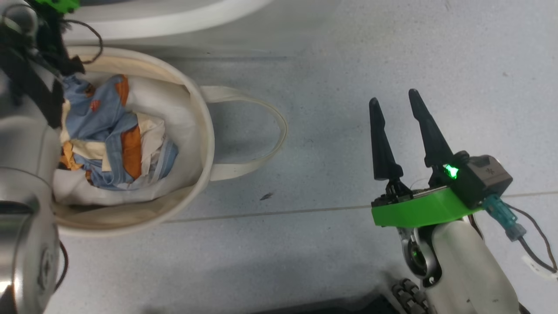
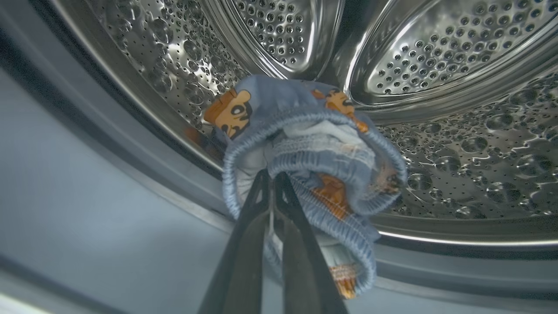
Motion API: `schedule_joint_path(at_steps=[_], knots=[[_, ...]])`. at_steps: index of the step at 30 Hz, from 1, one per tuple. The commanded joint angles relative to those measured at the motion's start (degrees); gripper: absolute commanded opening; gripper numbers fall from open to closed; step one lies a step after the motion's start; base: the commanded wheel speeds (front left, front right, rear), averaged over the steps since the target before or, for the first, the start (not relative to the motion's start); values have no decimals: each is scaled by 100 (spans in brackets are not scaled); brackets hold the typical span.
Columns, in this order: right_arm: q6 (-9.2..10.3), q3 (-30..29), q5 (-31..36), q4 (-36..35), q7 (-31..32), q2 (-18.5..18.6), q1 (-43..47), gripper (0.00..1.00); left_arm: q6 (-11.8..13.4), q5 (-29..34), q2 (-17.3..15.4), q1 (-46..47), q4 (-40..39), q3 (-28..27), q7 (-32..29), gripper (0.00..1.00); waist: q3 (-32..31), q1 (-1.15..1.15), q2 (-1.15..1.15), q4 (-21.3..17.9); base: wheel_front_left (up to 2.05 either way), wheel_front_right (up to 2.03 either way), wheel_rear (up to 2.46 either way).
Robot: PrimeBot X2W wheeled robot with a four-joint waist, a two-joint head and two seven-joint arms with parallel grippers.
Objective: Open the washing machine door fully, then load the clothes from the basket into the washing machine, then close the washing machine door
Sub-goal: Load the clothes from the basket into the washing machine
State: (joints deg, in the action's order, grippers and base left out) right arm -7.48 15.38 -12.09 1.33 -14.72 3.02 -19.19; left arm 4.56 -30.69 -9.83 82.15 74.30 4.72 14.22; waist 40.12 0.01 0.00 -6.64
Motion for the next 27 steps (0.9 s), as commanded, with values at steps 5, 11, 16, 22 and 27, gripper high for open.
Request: schedule_joint_path(at_steps=[5,11,16,22,27], knots=[[-1,136,37,-267,-28,-14,-42,100,147,166,-585,713,-286,40,50,0,358,0,0,-91,0,0,0],[-1,117,63,-322,-28,-14,-121,100,522,568,-821,1089,-1587,-106,75,0,689,0,0,-104,0,0,0],[-1,103,73,-325,-28,-14,-137,100,646,857,-766,968,-1839,-175,76,6,746,0,0,-111,0,0,0],[-1,117,55,-322,-28,-14,-163,100,631,981,-681,943,-1565,-260,77,100,740,-1,0,-104,0,0,0],[-1,145,79,-263,-28,-14,-171,100,539,1055,-611,625,-1605,-388,77,100,580,-1,0,-51,0,0,0]])
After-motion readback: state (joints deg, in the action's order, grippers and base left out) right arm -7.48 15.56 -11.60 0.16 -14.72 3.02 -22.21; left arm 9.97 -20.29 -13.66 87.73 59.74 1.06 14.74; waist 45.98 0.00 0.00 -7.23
